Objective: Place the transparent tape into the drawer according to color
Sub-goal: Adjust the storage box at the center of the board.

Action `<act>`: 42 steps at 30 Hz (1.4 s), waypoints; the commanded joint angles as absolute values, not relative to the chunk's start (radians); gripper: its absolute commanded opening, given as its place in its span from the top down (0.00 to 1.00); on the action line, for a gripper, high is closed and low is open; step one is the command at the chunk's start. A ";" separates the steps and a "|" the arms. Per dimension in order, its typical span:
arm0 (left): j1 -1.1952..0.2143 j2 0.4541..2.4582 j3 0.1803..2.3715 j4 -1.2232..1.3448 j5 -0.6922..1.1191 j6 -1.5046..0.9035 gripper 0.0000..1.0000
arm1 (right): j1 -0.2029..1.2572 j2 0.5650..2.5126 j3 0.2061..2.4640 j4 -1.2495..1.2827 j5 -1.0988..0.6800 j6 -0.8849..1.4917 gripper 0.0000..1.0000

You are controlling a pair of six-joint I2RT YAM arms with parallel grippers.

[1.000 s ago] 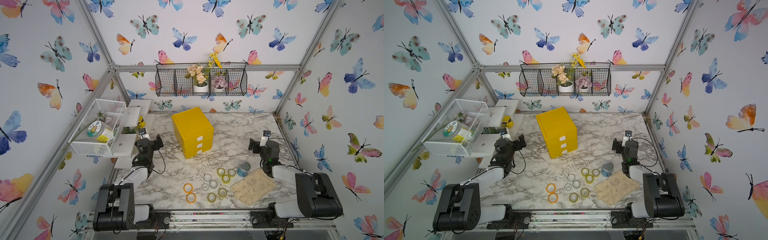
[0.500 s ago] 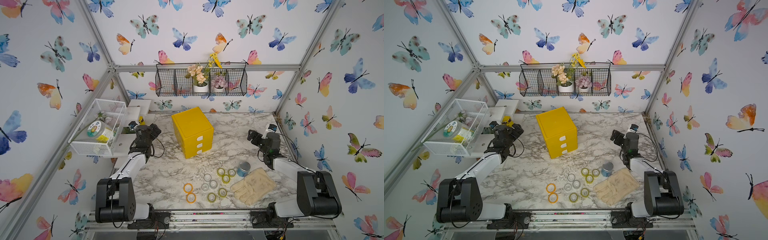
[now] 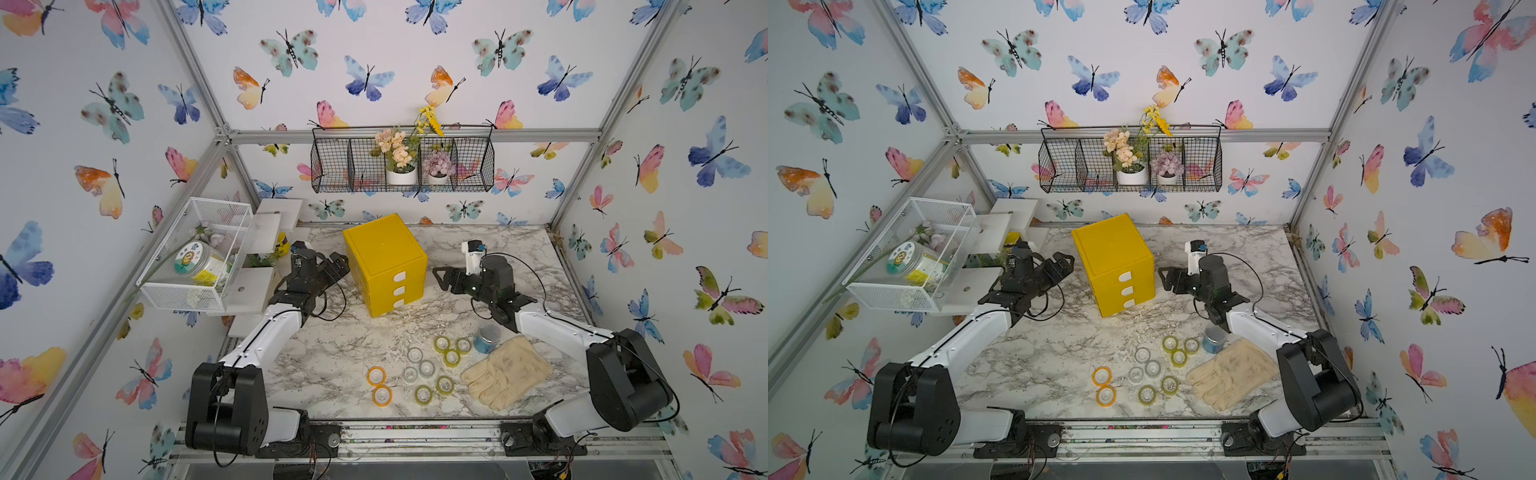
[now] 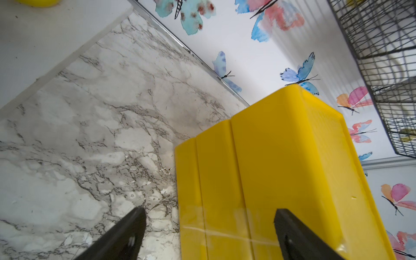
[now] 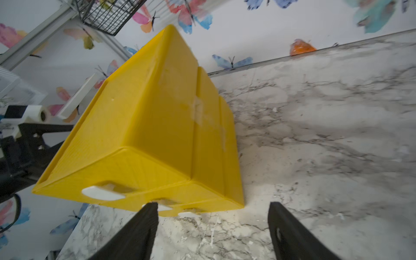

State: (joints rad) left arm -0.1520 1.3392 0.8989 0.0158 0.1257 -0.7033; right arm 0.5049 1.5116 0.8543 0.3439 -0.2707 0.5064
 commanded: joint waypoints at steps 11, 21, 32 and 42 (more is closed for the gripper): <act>-0.212 1.306 0.958 -0.047 0.155 -0.648 0.01 | 0.548 1.657 0.977 0.307 -0.226 0.469 0.30; -0.216 1.297 0.995 -0.058 0.158 -0.627 0.01 | 0.548 1.818 1.194 0.259 -0.136 0.478 0.33; -0.260 1.399 1.135 -0.060 0.093 -0.616 0.01 | 0.545 1.786 1.280 0.114 -0.048 0.605 0.30; -0.262 1.486 1.148 -0.011 0.145 -0.621 0.01 | 0.557 1.681 0.993 0.582 -0.368 1.062 0.30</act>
State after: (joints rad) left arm -0.2619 1.4773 1.1526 -0.0494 0.1146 -0.6304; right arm 0.5461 1.6989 1.0611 0.3843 -0.2729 0.8799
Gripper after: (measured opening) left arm 0.987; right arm 0.699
